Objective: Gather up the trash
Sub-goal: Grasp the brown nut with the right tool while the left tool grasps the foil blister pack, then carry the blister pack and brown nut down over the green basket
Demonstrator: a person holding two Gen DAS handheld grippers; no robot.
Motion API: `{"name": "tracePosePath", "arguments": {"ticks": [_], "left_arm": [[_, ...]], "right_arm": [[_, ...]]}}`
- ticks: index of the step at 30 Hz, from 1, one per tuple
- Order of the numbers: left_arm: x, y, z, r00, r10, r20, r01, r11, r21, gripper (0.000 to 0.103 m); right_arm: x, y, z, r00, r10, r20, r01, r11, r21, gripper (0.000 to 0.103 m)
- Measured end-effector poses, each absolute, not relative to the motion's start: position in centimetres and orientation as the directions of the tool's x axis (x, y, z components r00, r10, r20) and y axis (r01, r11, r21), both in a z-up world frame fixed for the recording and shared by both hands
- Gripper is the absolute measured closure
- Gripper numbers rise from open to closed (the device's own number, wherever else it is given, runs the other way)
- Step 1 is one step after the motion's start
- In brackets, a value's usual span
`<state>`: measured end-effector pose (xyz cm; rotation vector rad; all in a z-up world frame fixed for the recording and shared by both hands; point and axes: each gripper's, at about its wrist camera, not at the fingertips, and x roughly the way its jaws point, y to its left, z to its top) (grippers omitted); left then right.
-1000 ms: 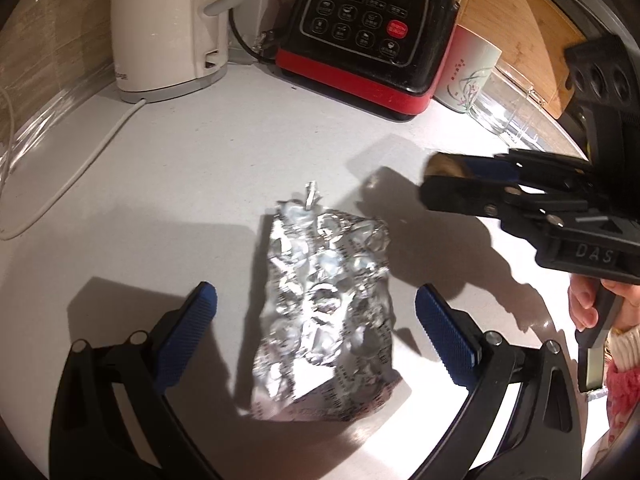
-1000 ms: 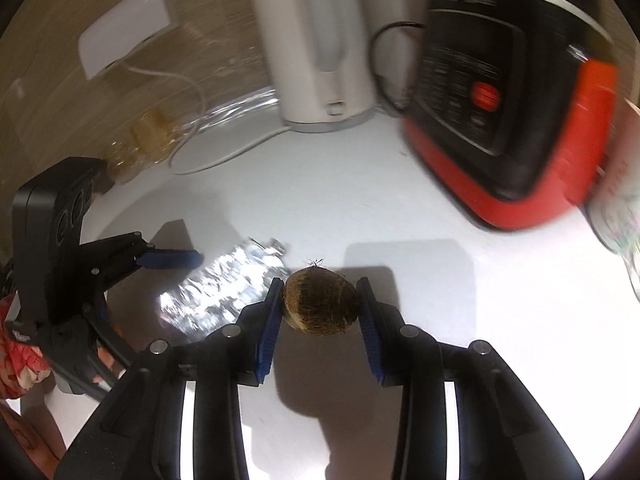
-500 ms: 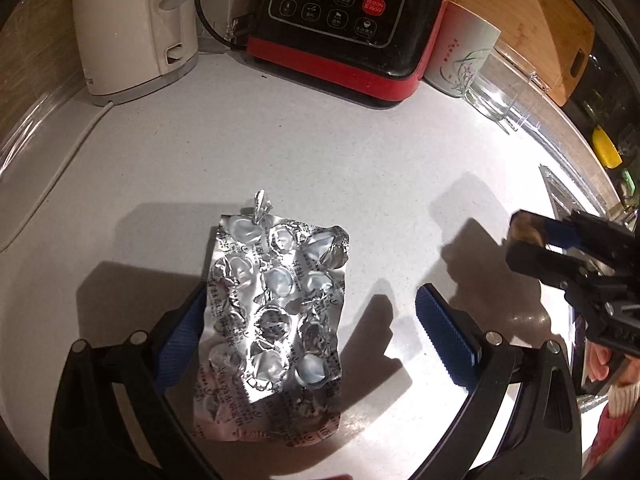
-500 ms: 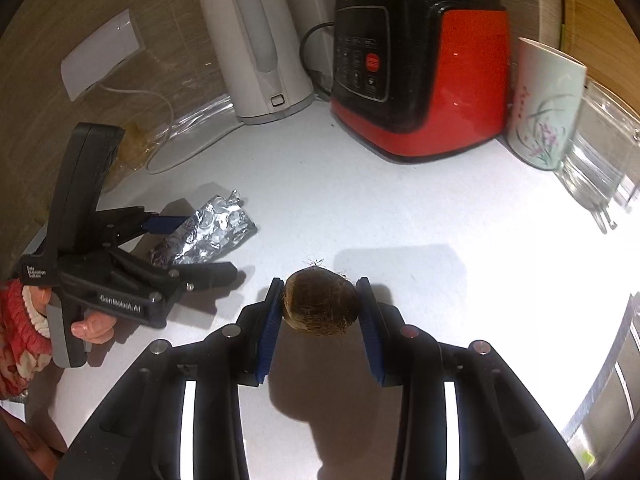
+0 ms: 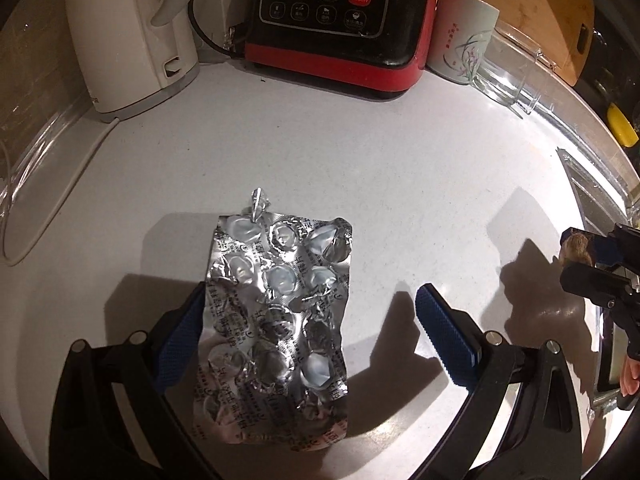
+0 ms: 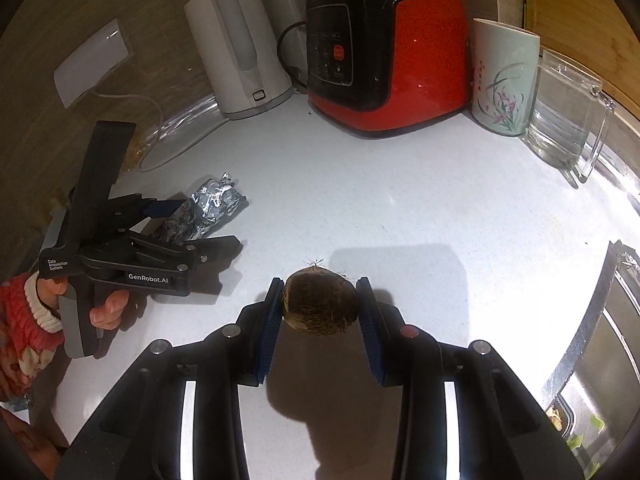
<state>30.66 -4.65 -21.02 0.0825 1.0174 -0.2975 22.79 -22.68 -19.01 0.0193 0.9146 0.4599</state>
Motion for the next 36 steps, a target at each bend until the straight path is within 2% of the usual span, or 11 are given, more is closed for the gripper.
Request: {"name": "tracePosePath", "arguments": {"ticks": [5,7,8,9,12,17,27,36], "left_arm": [[30.7,-4.9,-21.1,0.494,-0.184,-0.85,0.285,0.958,-0.042,0.009],[30.5,-5.0,-21.0,0.507,-0.157,-0.848,0.271,0.962,-0.016,0.016],[30.4,-5.0,-20.8,0.515,-0.152,-0.844,0.262,0.965,-0.014,0.027],[30.4,-4.9,-20.6,0.519,-0.151,-0.841,0.255,0.967,-0.016,0.042],[30.8,-4.3,-20.2,0.499,-0.188,-0.846,0.241,0.968,-0.073,0.046],[30.4,-4.5,-20.1,0.522,-0.168,-0.836,0.25,0.967,-0.038,0.047],[27.8,-3.9,-17.5,0.55,-0.21,-0.808,0.26,0.963,-0.073,0.048],[20.0,-4.2,-13.1,0.564,-0.236,-0.791,0.251,0.962,-0.108,0.047]], "right_arm": [[22.5,-22.8,-19.1,0.52,0.386,-0.762,-0.364,0.907,0.211,0.066],[22.4,-22.7,-19.1,0.519,0.385,-0.763,-0.362,0.908,0.212,0.066],[22.4,-22.7,-19.1,0.518,0.385,-0.764,-0.361,0.908,0.212,0.066],[22.4,-22.6,-19.1,0.518,0.384,-0.765,-0.36,0.908,0.212,0.066],[22.3,-22.5,-19.2,0.516,0.381,-0.767,-0.359,0.91,0.21,0.066],[21.9,-22.2,-18.9,0.519,0.377,-0.767,-0.358,0.911,0.206,0.066],[19.2,-21.0,-17.7,0.537,0.328,-0.777,-0.291,0.937,0.194,0.066],[12.4,-21.1,-14.0,0.593,0.309,-0.744,-0.25,0.949,0.195,0.066]]}}
